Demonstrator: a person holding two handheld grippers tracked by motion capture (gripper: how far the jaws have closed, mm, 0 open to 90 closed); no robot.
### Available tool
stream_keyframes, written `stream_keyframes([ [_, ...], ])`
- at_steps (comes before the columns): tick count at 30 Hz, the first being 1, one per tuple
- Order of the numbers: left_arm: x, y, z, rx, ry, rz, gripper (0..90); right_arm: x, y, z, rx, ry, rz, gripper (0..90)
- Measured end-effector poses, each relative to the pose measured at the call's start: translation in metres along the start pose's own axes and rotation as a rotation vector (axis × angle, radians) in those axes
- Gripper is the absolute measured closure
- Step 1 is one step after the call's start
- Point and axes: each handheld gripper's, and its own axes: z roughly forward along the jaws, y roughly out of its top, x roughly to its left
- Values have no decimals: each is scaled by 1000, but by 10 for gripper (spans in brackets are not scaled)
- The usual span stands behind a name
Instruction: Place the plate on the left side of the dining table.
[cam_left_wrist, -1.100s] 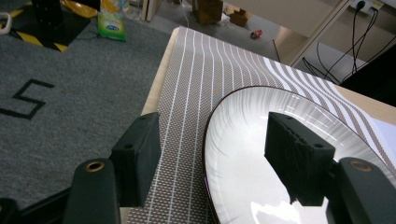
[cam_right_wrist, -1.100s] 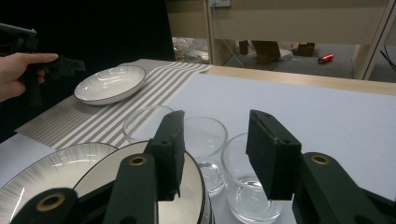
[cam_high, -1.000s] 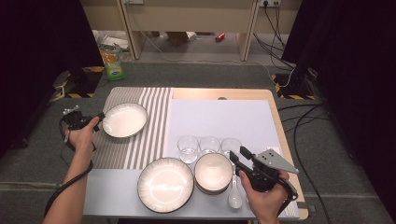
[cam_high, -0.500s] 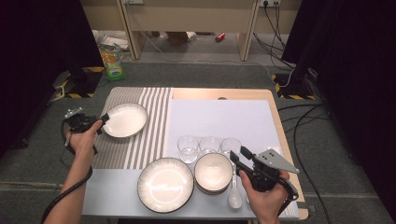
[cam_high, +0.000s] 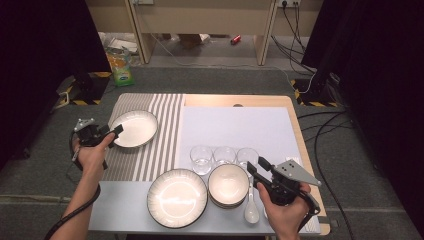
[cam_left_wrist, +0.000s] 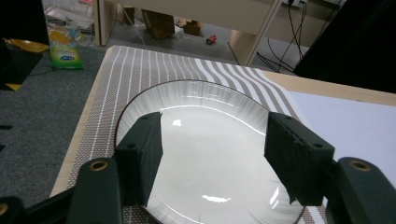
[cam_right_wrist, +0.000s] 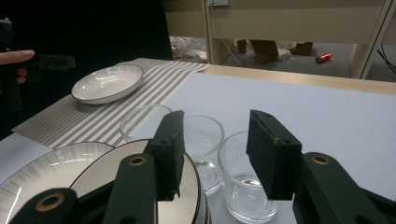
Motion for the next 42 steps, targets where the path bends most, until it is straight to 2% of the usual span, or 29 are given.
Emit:
stream_keyframes([
  [15,-34,-4,-12,1,-119,53,362,-1,-1,1,2,-3,-6,567],
  [22,-47,-8,-14,10,-146,82,365,0,-1,1,3,-5,-6,567],
  [27,-56,-10,-17,18,-183,80,365,-1,-1,1,6,-5,-1,567],
  [42,-86,-15,-23,16,-257,147,364,-2,-1,1,8,-8,3,567],
])
